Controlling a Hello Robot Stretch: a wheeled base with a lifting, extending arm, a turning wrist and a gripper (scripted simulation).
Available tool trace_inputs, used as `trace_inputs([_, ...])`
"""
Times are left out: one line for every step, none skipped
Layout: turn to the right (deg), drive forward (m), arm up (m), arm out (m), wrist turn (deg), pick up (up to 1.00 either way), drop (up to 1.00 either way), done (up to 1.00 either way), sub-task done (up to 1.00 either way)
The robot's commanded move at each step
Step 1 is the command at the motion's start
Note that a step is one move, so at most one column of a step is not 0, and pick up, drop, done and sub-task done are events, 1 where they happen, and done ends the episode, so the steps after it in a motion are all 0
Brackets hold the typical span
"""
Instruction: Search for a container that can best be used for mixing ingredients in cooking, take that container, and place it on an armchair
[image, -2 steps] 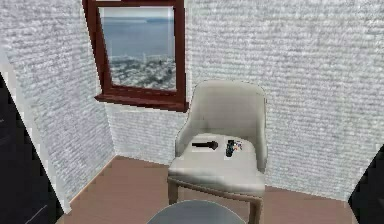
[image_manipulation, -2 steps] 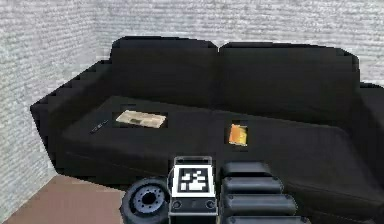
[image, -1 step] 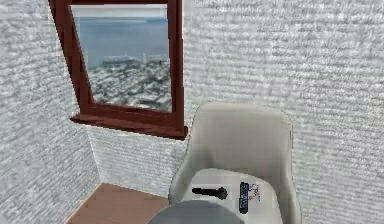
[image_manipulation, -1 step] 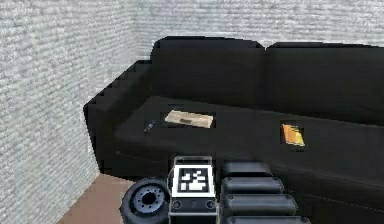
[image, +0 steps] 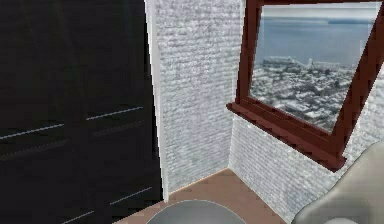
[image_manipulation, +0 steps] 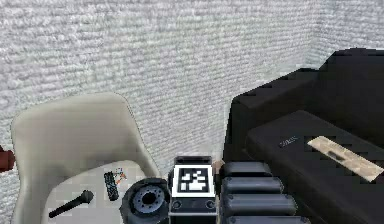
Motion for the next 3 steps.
trace_inputs([-3.0, 0.00, 0.00, 0.00, 0.0, 0.00, 0.00, 0.00, 0.00])
trace_inputs([0.0, 0.00, 0.00, 0.42, 0.0, 0.00, 0.00, 0.00, 0.00])
trace_inputs([0.0, 0.00, 0.00, 0.00, 39.0, 0.00, 0.00, 0.00, 0.00])
